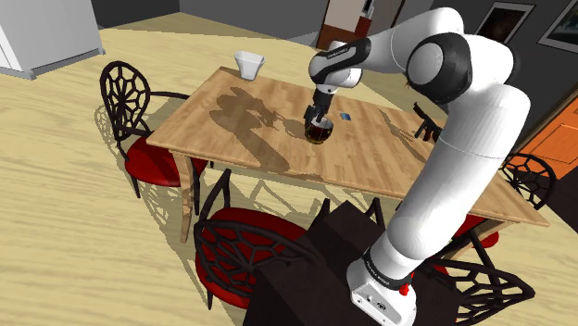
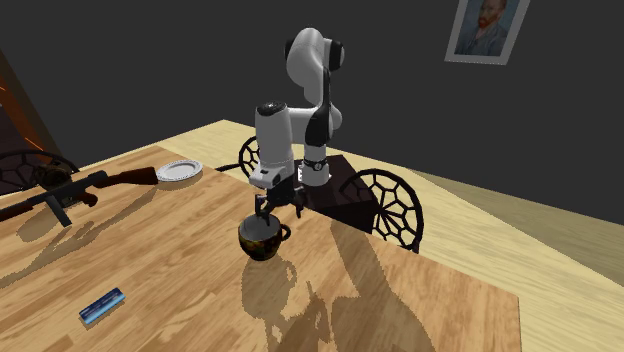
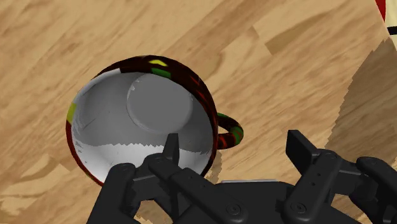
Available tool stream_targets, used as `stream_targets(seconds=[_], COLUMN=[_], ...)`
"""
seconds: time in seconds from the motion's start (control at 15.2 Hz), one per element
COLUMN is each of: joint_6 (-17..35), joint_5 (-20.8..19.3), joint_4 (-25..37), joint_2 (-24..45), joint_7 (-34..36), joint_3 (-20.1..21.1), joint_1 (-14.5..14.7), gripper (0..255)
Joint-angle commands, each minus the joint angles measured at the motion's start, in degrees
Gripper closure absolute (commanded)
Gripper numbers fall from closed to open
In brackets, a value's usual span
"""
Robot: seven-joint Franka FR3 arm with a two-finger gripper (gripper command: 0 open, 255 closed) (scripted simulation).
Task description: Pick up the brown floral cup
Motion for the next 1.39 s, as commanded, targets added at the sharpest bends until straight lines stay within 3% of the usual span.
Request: stream_targets(seconds=[0.0,0.46,0.53,1.32], joint_6=[1.1,4.8,4.8,2.8], joint_5=[0.6,1.9,1.8,1.2], joint_4=[0.3,-1.4,-1.4,-0.6], joint_2=[1.5,3.7,3.7,2.5], joint_7=[-0.6,-1.5,-1.5,-1.0], joint_3=[0.1,0.4,0.4,0.2], joint_1=[-0.2,-0.5,-0.5,-0.4], gripper=[0,0,255,255])
